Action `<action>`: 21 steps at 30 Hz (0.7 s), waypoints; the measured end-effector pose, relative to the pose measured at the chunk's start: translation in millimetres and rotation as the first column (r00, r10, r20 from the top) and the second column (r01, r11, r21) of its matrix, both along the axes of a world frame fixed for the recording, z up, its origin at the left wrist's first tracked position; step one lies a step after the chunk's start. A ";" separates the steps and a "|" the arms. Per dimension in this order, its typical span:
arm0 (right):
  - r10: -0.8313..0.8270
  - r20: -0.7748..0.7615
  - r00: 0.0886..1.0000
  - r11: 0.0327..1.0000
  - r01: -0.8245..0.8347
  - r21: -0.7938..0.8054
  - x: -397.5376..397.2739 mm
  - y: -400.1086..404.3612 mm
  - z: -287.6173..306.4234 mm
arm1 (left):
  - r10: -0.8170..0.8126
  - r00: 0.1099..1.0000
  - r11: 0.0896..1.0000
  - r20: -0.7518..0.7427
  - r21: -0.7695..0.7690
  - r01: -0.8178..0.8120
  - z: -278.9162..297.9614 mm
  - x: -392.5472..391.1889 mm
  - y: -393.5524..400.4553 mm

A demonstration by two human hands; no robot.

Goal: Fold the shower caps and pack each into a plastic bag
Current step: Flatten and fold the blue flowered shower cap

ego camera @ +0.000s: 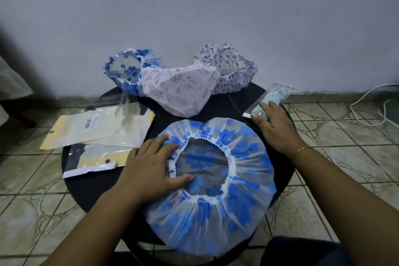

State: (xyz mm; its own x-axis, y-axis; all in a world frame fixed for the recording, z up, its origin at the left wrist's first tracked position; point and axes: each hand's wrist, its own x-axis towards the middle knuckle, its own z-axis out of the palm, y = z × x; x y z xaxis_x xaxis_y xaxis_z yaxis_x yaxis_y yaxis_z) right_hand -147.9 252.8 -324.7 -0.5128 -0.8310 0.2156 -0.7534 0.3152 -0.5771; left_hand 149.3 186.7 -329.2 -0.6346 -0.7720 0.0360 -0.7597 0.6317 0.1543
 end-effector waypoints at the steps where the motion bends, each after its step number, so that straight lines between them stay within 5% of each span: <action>1: -0.020 0.012 1.000 0.999 0.020 -0.050 3.1 2.8 5.2 | 0.034 0.999 0.999 -0.003 0.004 -0.034 -1.7 -2.3 -1.2; 8: -0.014 -0.089 0.996 0.996 0.006 -0.089 57.8 31.1 37.6 | 0.216 0.974 0.973 -0.060 -0.074 -0.221 1.8 -15.2 4.7; 12: 0.145 -0.097 0.985 0.952 -0.112 0.284 87.9 36.7 22.0 | 0.105 0.991 0.983 -0.087 -0.141 -0.116 11.8 -8.7 3.6; 16: 0.166 -0.038 0.985 0.839 -0.121 0.531 87.8 47.9 0.0 | -0.052 0.998 0.998 0.029 0.021 0.052 6.7 -3.1 2.4; 21: 0.241 -0.116 0.963 0.821 -0.139 0.553 72.1 62.4 -7.8 | -0.086 0.979 0.971 0.186 0.235 0.041 -2.4 -1.0 0.9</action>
